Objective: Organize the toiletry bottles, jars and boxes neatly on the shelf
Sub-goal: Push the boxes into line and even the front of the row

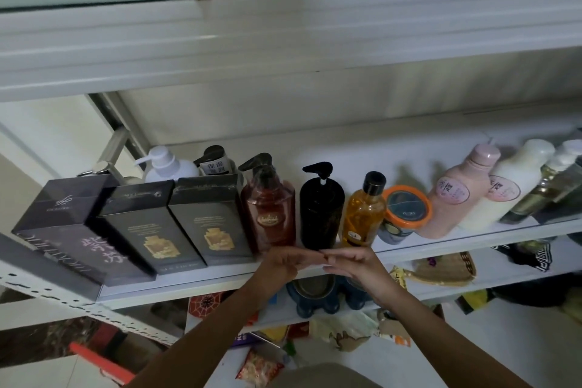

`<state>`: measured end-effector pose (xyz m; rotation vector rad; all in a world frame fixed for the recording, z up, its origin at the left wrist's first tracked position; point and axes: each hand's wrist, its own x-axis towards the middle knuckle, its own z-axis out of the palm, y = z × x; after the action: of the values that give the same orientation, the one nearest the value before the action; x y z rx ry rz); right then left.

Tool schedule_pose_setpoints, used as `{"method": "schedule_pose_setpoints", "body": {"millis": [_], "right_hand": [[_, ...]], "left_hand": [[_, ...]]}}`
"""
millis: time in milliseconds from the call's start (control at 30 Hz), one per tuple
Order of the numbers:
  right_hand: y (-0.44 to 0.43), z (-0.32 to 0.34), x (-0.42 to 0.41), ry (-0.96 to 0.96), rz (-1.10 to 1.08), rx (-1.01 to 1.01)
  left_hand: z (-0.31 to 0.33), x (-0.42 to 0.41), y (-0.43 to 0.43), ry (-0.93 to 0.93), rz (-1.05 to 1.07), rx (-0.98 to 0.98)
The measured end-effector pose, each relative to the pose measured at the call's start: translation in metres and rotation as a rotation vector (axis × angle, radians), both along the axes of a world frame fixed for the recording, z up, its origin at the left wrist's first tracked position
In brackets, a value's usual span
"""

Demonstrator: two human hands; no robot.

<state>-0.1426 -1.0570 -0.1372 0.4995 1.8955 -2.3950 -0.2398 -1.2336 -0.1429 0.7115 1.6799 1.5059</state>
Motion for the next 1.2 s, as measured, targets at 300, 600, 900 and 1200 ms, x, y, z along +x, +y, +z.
{"method": "schedule_pose_setpoints", "body": {"millis": [300, 600, 900, 1200], "right_hand": [[0.047, 0.009, 0.023, 0.041, -0.083, 0.015], [0.063, 0.006, 0.018, 0.024, -0.090, 0.012], [0.067, 0.000, 0.013, -0.003, -0.076, -0.010], [0.071, 0.000, 0.025, 0.036, -0.053, 0.023]], "left_hand": [[0.012, 0.019, 0.046, 0.004, -0.054, 0.052], [0.005, 0.022, 0.066, -0.006, 0.015, 0.094], [-0.001, 0.024, 0.068, -0.005, -0.013, 0.170], [0.002, 0.033, 0.075, -0.077, 0.100, 0.147]]}}
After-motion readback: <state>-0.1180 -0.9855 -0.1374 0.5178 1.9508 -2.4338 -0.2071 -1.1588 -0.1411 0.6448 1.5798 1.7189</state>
